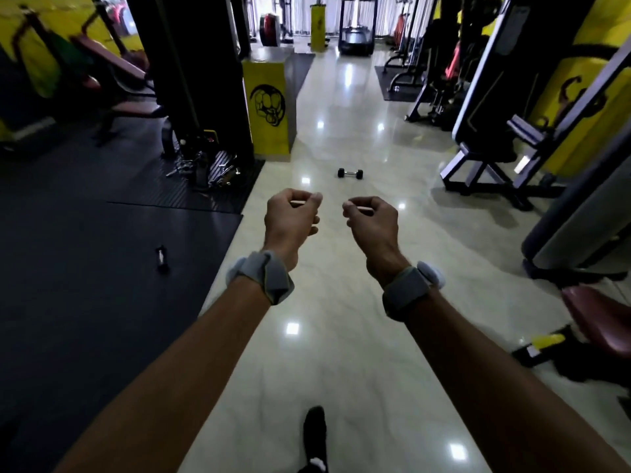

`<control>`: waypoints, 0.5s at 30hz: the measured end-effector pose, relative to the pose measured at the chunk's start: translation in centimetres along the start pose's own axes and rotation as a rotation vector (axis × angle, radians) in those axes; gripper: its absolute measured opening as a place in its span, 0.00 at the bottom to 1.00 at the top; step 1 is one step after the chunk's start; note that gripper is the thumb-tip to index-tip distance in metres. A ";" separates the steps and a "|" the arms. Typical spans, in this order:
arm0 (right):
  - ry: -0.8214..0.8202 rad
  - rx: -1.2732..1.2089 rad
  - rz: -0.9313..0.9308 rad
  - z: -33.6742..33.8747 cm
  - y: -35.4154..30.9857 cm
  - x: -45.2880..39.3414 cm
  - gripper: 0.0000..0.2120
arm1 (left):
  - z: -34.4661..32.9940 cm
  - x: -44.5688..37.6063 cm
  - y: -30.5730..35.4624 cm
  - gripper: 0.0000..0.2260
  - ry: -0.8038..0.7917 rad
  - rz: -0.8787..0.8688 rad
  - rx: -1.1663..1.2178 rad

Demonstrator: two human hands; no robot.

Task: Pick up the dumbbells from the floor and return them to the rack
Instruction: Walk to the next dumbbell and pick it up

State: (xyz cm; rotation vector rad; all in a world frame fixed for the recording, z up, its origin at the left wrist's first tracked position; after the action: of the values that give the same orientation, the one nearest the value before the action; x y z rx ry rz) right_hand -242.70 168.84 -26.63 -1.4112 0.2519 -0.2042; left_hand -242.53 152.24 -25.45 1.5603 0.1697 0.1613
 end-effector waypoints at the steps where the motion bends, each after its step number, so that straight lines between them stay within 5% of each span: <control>1: 0.016 0.014 -0.006 -0.5 0.0 -3.3 0.06 | -1.2 -3.4 0.0 0.08 -0.005 0.011 0.002; 15: 0.124 0.000 -0.031 0.1 2.3 -41.6 0.03 | -21.2 -37.2 0.3 0.08 -0.118 0.023 -0.071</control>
State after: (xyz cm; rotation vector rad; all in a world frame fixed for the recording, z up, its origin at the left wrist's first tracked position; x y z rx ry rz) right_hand -282.48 181.33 -26.73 -1.4052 0.3325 -0.3182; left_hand -283.39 165.20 -25.01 1.4969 0.0525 0.0923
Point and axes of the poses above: each hand's wrist, its own x-axis away from the middle knuckle, its own z-axis out of the back of the hand, y = z × x, the point moved 5 cm from there along -x, towards the middle knuckle, and after that the axes turned 2 degrees about -y, right-handed, at the moved point
